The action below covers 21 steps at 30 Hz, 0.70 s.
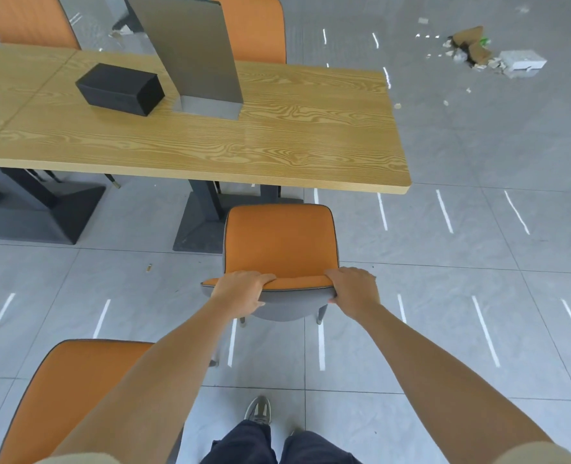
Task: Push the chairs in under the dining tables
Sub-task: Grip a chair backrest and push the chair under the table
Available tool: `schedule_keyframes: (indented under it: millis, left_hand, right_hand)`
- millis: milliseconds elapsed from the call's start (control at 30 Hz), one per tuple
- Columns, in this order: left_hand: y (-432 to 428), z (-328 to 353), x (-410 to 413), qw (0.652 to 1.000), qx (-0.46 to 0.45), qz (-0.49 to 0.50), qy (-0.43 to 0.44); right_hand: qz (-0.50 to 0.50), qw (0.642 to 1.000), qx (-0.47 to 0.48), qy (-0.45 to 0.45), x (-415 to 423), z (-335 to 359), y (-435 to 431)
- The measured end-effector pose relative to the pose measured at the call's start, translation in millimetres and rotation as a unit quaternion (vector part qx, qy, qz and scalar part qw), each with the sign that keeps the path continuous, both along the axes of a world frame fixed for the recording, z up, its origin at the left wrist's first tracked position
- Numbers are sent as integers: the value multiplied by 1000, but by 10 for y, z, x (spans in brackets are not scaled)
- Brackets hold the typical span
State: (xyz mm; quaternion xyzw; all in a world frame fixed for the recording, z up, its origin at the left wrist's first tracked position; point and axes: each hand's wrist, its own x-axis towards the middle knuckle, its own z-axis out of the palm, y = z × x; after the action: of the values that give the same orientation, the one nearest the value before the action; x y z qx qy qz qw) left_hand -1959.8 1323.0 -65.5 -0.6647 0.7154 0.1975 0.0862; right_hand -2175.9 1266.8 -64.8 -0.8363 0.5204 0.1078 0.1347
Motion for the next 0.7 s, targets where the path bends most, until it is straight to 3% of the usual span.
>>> schedule_keyframes:
  millis: [433, 700]
  left_hand:
    - [237, 39, 261, 999, -2, 11, -42]
    - [320, -14, 343, 999, -48, 2, -9]
  right_hand:
    - [1, 1000, 18, 10, 284, 25, 314]
    - [-136, 990, -36, -26, 400, 18, 549]
